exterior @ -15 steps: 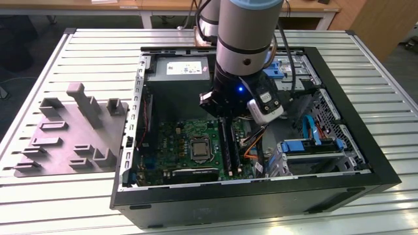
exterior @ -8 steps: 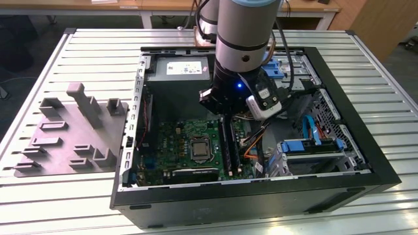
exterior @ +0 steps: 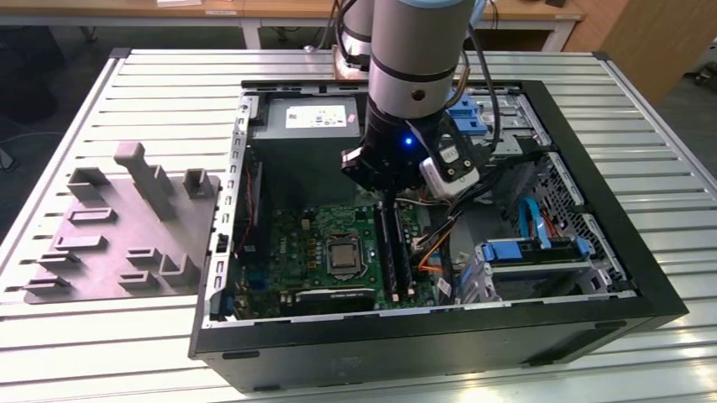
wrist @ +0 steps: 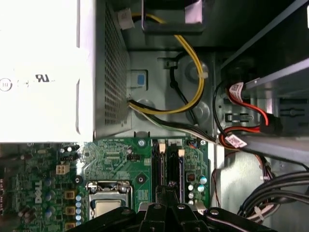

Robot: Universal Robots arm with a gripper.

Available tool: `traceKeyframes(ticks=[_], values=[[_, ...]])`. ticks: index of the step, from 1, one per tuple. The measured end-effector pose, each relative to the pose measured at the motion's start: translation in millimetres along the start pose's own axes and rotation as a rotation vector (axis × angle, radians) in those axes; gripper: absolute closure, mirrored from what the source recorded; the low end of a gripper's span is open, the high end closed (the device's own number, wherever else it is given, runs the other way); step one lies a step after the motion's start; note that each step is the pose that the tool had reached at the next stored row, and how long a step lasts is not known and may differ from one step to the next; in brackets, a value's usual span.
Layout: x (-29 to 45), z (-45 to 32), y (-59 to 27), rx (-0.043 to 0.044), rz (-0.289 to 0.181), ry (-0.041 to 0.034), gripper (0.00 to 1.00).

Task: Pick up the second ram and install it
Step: 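Press down the second ram until it locks into place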

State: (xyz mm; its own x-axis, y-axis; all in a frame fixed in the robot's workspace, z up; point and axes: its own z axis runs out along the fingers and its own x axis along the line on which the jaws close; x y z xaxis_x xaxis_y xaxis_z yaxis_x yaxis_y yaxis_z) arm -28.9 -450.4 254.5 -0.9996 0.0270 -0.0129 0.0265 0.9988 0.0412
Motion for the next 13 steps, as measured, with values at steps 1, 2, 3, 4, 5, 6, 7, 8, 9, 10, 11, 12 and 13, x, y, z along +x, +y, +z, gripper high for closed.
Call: traceKeyframes(ticks=[1, 2, 3, 4, 5, 6, 7, 8, 9, 10, 11, 12, 13], values=[[0.0, 0.7, 0.7, -0.0001, 0.000, 0.0000, 0.90], [0.0, 2.1, 0.9, -0.0003, 0.000, -0.0001, 0.90], [0.0, 3.5, 1.0, -0.0001, 0.000, 0.0000, 0.90], [0.1, 5.1, 1.0, -0.0001, 0.000, 0.0000, 0.90], [0.1, 6.2, 1.2, -0.0002, 0.000, 0.0000, 0.90], [0.1, 6.4, 1.3, -0.0001, 0.000, 0.0000, 0.90], [0.1, 6.4, 1.3, 0.0000, 0.000, 0.0000, 0.90], [0.1, 6.4, 1.2, 0.0001, 0.000, 0.0000, 0.90], [0.1, 6.4, 1.3, 0.0001, 0.000, 0.0000, 0.90], [0.1, 7.0, 1.3, -0.0002, 0.000, -0.0001, 0.90], [0.1, 8.1, 1.3, -0.0004, 0.000, -0.0001, 0.90], [0.1, 9.3, 1.2, -0.0002, 0.000, -0.0001, 0.90], [0.2, 10.7, 1.1, -0.0001, 0.000, 0.0000, 0.90]])
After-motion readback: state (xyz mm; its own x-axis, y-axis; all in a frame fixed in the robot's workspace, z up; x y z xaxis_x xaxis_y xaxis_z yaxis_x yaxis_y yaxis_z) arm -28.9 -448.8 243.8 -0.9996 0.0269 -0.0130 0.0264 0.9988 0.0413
